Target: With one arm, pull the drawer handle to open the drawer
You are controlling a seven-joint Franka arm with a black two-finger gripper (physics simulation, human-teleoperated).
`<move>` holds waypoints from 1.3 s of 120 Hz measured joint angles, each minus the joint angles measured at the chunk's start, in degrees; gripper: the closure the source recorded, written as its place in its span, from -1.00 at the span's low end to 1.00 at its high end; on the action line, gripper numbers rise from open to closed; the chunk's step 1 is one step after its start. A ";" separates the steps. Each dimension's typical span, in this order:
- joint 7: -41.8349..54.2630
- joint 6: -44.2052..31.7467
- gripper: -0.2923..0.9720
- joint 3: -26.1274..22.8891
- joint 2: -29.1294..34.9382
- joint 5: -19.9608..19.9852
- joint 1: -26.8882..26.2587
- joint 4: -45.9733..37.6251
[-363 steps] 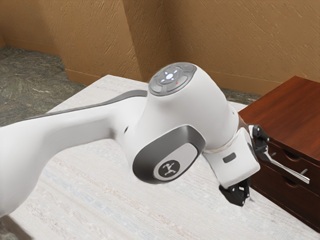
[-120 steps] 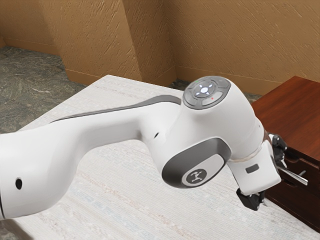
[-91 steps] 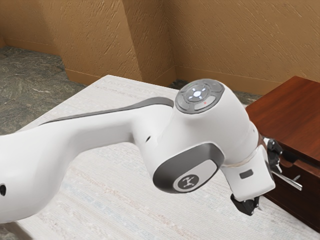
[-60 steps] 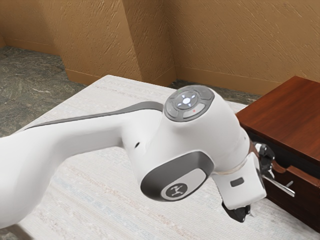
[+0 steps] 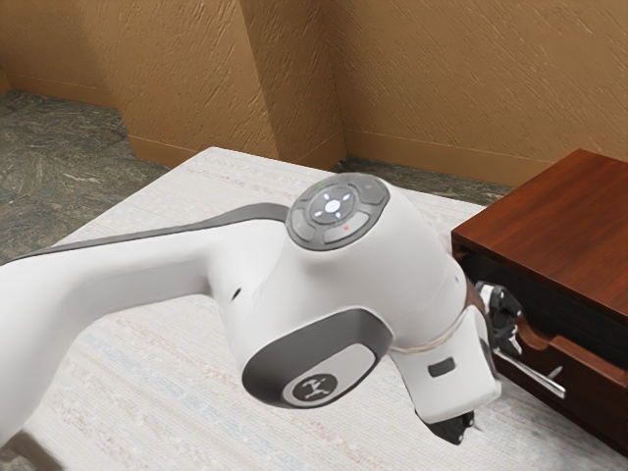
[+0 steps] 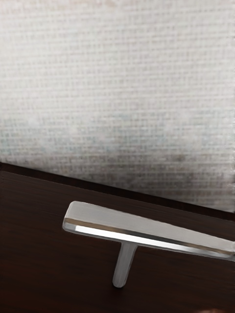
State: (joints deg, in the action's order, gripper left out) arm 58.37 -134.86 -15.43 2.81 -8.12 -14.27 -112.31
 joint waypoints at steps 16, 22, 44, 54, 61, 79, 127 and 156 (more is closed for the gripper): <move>-0.51 -0.34 -0.52 -0.83 1.51 0.11 -0.39 -1.81; -0.72 -0.42 -0.53 -0.91 2.07 0.15 -0.62 -2.61; -1.44 -0.58 -0.52 -0.89 5.19 0.03 -1.01 -5.63; -1.76 -0.63 -0.54 -0.90 6.33 0.01 -1.03 -6.86; -1.98 -0.64 -0.54 -1.04 6.72 0.09 -0.92 -7.21; -2.58 -0.69 -0.53 -1.41 8.96 0.09 -0.90 -9.51; -4.23 -0.68 -0.53 -2.82 13.15 0.61 -0.87 -13.52; -4.91 -0.49 -0.53 -2.85 16.82 1.73 -0.89 -16.92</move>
State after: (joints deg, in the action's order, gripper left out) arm 53.46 -135.35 -18.28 19.63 -6.39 -15.15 -129.23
